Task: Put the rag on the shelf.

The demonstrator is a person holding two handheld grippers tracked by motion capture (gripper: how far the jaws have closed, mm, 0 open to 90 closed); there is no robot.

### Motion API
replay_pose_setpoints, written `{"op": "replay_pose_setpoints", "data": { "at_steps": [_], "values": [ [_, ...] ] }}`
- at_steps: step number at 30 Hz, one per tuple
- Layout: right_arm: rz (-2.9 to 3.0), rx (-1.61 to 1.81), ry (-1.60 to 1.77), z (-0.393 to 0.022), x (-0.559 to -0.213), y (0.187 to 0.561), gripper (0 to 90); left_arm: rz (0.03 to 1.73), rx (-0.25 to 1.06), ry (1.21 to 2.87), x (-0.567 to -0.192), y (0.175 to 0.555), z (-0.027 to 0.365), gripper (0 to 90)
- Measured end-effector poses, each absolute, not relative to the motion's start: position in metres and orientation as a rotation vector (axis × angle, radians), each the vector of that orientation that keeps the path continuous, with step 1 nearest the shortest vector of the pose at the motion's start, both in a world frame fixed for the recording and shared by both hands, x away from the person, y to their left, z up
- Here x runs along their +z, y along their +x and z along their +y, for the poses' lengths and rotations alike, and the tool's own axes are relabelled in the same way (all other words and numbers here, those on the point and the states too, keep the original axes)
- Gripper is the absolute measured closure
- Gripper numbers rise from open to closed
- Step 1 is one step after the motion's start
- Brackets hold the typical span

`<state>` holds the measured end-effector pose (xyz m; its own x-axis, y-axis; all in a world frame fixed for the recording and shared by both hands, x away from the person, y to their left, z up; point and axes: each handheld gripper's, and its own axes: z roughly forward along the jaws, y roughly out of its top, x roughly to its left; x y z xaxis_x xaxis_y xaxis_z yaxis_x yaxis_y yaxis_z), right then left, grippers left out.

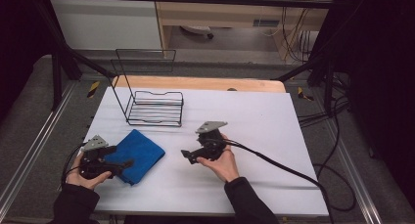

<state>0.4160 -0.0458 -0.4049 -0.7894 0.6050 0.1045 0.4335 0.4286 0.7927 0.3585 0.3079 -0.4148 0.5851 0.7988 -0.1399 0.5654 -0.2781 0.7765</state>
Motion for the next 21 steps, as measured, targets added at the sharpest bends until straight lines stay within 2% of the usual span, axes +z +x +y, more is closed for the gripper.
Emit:
{"op": "replay_pose_setpoints", "data": {
  "at_steps": [4, 5, 8, 10, 11, 14, 16, 17, 19, 21],
  "values": [
    [2.514, 1.288, 0.917, -0.023, -0.408, 0.424, 11.3, 1.094, 0.352, 1.980, -0.416, 0.360, 0.309, 6.2],
    [2.525, 1.303, 0.928, -0.010, -0.410, 0.429, 16.4, 1.093, 0.352, 1.985, -0.416, 0.360, 0.309, 5.6],
    [2.539, 1.306, 0.925, 0.003, -0.412, 0.434, 21.1, 1.088, 0.351, 1.999, -0.417, 0.360, 0.308, 4.9],
    [2.574, 1.285, 0.887, 0.020, -0.417, 0.438, 31.9, 1.087, 0.354, 2.006, -0.417, 0.361, 0.308, 4.1],
    [2.574, 1.285, 0.887, 0.020, -0.417, 0.438, 31.9, 1.087, 0.355, 2.010, -0.417, 0.361, 0.307, 4.1],
    [2.616, 1.267, 0.884, 0.037, -0.425, 0.445, 46.7, 1.083, 0.367, 2.016, -0.417, 0.361, 0.307, 3.4],
    [2.628, 1.260, 0.878, 0.040, -0.427, 0.447, 48.9, 1.082, 0.367, 2.016, -0.417, 0.361, 0.307, 3.3],
    [2.643, 1.257, 0.882, 0.044, -0.432, 0.448, 55.2, 1.082, 0.368, 2.015, -0.417, 0.361, 0.308, 3.4],
    [2.655, 1.244, 0.866, 0.046, -0.434, 0.449, 57.3, 1.083, 0.371, 2.013, -0.417, 0.362, 0.308, 3.3],
    [2.683, 1.218, 0.850, 0.048, -0.439, 0.450, 64.1, 1.085, 0.370, 2.014, -0.417, 0.362, 0.308, 3.3]
  ]
}}
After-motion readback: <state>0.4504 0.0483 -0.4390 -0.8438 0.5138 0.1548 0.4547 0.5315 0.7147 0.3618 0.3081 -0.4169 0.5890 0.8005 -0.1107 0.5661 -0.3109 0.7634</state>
